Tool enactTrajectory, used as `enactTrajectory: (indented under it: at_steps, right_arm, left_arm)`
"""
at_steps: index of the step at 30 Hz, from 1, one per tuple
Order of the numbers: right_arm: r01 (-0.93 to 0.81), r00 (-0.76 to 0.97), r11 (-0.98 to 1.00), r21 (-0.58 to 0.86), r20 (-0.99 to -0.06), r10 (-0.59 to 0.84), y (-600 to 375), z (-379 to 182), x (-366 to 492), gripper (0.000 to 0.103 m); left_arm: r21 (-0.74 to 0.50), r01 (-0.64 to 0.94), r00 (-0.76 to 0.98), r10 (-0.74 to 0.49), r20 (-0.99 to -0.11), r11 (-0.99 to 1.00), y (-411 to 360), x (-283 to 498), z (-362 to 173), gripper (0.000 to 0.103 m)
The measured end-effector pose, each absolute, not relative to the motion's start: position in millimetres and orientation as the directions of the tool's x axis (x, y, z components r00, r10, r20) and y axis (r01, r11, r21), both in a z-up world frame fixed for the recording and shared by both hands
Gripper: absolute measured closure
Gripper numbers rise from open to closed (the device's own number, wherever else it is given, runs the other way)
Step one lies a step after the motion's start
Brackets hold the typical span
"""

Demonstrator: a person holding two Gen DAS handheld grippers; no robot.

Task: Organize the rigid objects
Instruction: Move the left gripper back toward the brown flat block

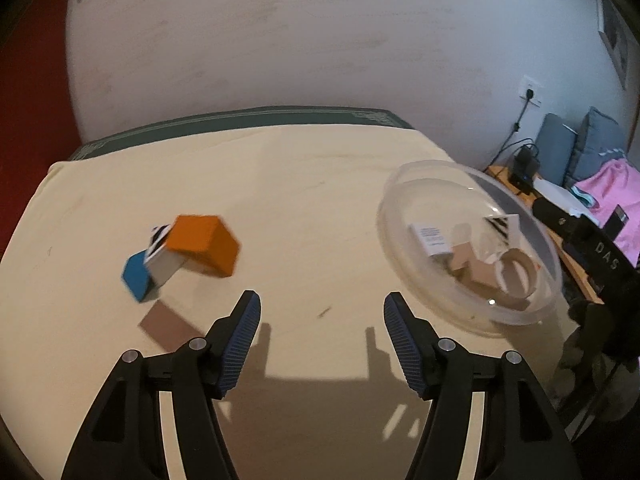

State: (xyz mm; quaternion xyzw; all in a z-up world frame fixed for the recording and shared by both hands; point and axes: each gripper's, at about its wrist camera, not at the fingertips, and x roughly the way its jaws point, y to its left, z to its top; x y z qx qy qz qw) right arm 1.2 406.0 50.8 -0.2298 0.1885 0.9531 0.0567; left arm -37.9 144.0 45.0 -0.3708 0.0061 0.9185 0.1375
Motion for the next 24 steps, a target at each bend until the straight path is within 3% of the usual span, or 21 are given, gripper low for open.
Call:
enactTrajectory:
  at_steps: [13, 24]
  right_arm:
    - [-0.150, -0.899, -0.946, 0.289, -0.437, 0.009, 392.5, 54.6, 4.3, 0.000]
    - [-0.032, -0.890, -0.962, 0.272, -0.445, -0.096, 356.7, 58.8, 17.1, 0.000]
  left_arm:
    - [-0.094, -0.137, -0.696, 0.163, -0.700, -0.986, 81.6, -44.7, 33.6, 0.034]
    - [-0.045, -0.143, -0.686, 0.131, -0.716, -0.989, 57.8, -54.2, 24.5, 0.033]
